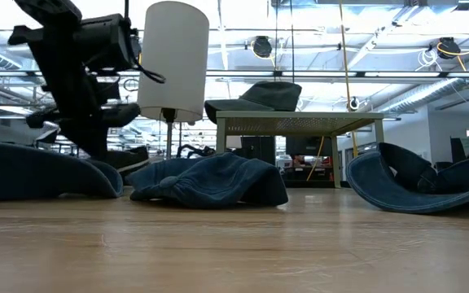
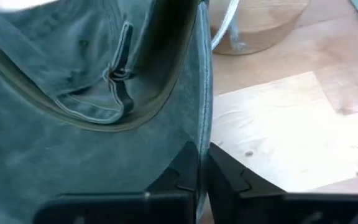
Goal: Pick & Place hat
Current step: Stack the top green cap on the green cap on the shelf
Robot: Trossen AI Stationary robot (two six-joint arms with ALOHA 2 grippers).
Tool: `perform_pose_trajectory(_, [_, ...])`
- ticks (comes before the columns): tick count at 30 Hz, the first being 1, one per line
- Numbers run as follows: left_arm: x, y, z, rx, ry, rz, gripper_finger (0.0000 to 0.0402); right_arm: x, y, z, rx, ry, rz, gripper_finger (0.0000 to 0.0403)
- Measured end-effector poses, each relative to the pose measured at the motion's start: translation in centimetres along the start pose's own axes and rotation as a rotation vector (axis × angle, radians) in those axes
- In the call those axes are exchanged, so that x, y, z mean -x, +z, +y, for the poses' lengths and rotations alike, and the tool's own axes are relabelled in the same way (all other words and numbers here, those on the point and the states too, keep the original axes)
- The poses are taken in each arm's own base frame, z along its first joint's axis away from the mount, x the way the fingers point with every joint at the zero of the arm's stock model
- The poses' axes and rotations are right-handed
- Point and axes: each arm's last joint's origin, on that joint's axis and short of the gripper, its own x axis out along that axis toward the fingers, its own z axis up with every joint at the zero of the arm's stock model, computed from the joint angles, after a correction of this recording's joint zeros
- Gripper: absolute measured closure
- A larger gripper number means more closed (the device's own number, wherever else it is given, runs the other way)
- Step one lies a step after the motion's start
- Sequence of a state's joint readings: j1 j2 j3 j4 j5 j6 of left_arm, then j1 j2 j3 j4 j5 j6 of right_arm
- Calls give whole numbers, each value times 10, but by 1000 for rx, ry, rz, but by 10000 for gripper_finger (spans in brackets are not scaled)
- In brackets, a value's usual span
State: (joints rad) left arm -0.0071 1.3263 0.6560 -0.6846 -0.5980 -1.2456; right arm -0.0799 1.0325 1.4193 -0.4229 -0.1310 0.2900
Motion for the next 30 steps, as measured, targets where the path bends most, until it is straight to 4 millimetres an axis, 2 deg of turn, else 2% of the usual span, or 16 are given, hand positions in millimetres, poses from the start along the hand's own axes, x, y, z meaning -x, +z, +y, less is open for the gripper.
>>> perform_pose_trajectory(11, [32, 19, -5, -70, 47, 25, 392, 0, 0, 0, 34, 0, 0, 179])
perform_pose_trajectory(23, [105, 48, -5, -261, 126, 80, 392, 0, 0, 0, 41, 0, 0, 179])
perform_pose_trajectory(30, [146, 63, -11, -414, -17, 160, 392, 0, 0, 0, 41, 0, 0, 179])
